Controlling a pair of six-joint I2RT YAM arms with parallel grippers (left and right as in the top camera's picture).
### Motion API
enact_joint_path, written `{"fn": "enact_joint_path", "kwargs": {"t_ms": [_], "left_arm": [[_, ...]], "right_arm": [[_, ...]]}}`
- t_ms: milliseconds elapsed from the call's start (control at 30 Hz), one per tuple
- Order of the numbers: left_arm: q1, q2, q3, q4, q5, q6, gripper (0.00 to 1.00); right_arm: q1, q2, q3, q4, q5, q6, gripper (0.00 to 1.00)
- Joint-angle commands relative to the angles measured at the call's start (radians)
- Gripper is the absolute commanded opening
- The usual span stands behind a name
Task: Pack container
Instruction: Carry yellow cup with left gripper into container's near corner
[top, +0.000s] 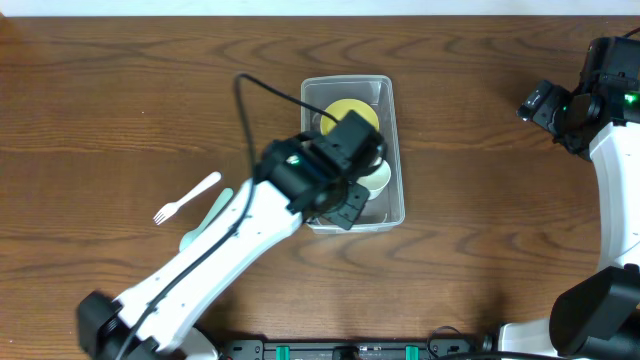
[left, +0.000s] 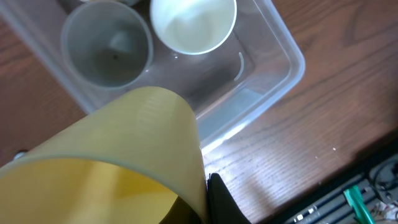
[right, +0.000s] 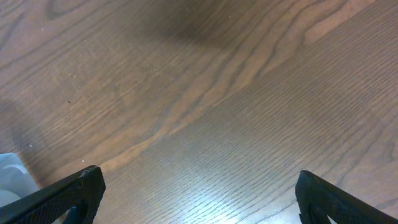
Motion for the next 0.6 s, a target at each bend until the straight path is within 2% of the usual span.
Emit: {"fn": "enact_joint_path", "kwargs": {"t_ms": [0,233,567], "left_arm": [[-0.017,0.047,-0.013,0.003,-0.024,-0.024,0.06],[-0.056,0.125,-0.013,0.065,-0.024,-0.024,0.06],[-0.101,0.141,-0.013,0.122,-0.024,-0.033,0.06]], "right_arm": [[-0.002,0.005,0.0,-0.001,0.003,0.001,0.99],[-0.002,0.005,0.0,-0.001,0.003,0.002,0.99],[-0.002,0.005,0.0,-0.001,0.003,0.001,0.99]]}}
